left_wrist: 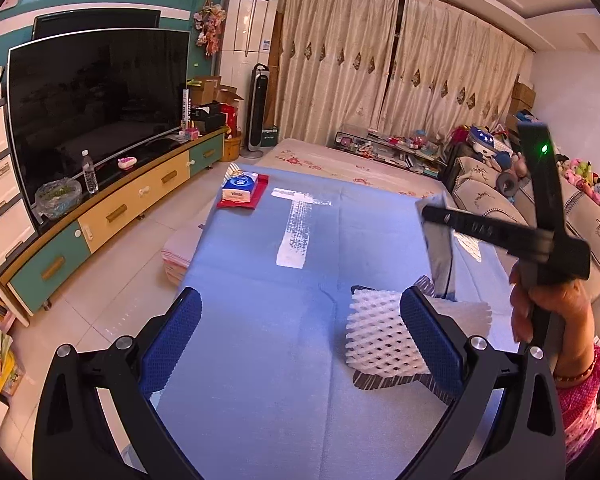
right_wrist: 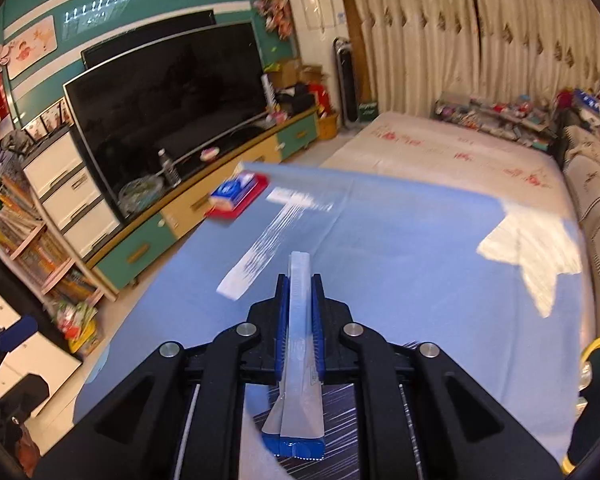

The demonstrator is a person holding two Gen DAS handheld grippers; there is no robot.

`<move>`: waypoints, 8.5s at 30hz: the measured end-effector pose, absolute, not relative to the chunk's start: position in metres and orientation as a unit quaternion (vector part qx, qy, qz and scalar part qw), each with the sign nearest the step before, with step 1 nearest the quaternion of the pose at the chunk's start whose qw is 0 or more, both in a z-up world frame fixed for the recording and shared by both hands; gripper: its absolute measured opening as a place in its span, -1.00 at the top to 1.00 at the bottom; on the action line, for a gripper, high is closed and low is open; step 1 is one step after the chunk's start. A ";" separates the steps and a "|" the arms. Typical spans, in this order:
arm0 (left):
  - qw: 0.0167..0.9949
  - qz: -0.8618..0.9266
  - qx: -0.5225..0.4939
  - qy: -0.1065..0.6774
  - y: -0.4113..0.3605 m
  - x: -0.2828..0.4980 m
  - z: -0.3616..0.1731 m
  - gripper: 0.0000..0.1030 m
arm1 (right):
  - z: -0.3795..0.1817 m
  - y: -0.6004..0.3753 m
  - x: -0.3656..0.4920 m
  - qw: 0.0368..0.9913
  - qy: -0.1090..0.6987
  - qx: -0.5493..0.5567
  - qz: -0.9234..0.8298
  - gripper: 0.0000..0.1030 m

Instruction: Collect trash

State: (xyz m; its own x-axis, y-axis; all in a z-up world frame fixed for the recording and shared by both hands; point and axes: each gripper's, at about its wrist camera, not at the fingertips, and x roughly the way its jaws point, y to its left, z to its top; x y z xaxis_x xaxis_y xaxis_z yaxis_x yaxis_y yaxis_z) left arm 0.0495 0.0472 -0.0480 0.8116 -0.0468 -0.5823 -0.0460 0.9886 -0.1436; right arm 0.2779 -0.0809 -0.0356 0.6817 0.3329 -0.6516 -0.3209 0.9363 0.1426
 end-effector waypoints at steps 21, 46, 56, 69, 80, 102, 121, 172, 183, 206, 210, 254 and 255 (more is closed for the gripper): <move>0.934 -0.051 -0.052 0.351 0.008 0.079 -0.067 -0.90 | -0.023 -0.263 0.235 0.946 0.316 0.072 0.012 0.79; 0.912 -0.095 -0.010 0.400 -0.053 0.121 -0.097 -0.90 | -0.147 -0.483 0.220 0.880 0.394 0.131 -0.232 0.52; 0.899 -0.105 -0.018 0.426 -0.051 0.135 -0.121 -0.90 | -0.134 -0.469 0.211 0.888 0.381 0.124 -0.224 0.26; 0.873 -0.159 -0.009 0.461 -0.068 0.139 -0.155 -0.90 | -0.122 -0.460 0.204 0.895 0.372 0.124 -0.210 0.24; 0.866 -0.212 0.070 0.448 -0.114 0.118 -0.142 -0.90 | -0.120 -0.454 0.203 0.898 0.371 0.122 -0.200 0.24; 0.775 -0.380 0.250 0.438 -0.152 0.157 -0.166 -0.35 | -0.116 -0.461 0.190 0.898 0.371 0.139 -0.193 0.20; 0.815 -0.340 0.220 0.415 -0.256 0.185 -0.110 0.52 | -0.114 -0.472 0.124 0.902 0.348 0.179 -0.183 0.11; 0.910 -0.246 0.045 0.331 -0.293 0.173 -0.030 -0.90 | -0.075 -0.460 0.022 0.912 0.312 0.132 -0.232 -0.23; 0.973 -0.062 0.017 0.220 -0.102 0.051 0.010 -0.90 | -0.028 -0.346 0.029 0.953 0.257 0.070 -0.145 -0.58; 0.969 -0.036 0.023 0.242 -0.076 0.028 -0.015 -0.90 | -0.022 -0.306 0.030 0.957 0.256 0.076 -0.114 -0.66; 0.970 -0.036 0.022 0.241 -0.077 0.028 -0.014 -0.90 | -0.022 -0.308 0.030 0.957 0.256 0.076 -0.113 -0.67; 0.967 -0.048 0.028 0.250 -0.088 0.033 -0.019 -0.90 | -0.030 -0.305 0.037 0.955 0.265 0.079 -0.110 -0.67; 0.967 -0.048 0.028 0.250 -0.088 0.033 -0.019 -0.90 | -0.030 -0.304 0.037 0.955 0.266 0.079 -0.110 -0.67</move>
State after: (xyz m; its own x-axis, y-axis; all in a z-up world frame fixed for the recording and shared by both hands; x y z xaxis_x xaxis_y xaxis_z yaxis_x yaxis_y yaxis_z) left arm 0.0327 -0.0881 -0.0185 0.8699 -0.0789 -0.4868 0.1070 0.9938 0.0300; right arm 0.0372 -0.3045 -0.0303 0.8349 -0.1678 -0.5243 0.2514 0.9635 0.0919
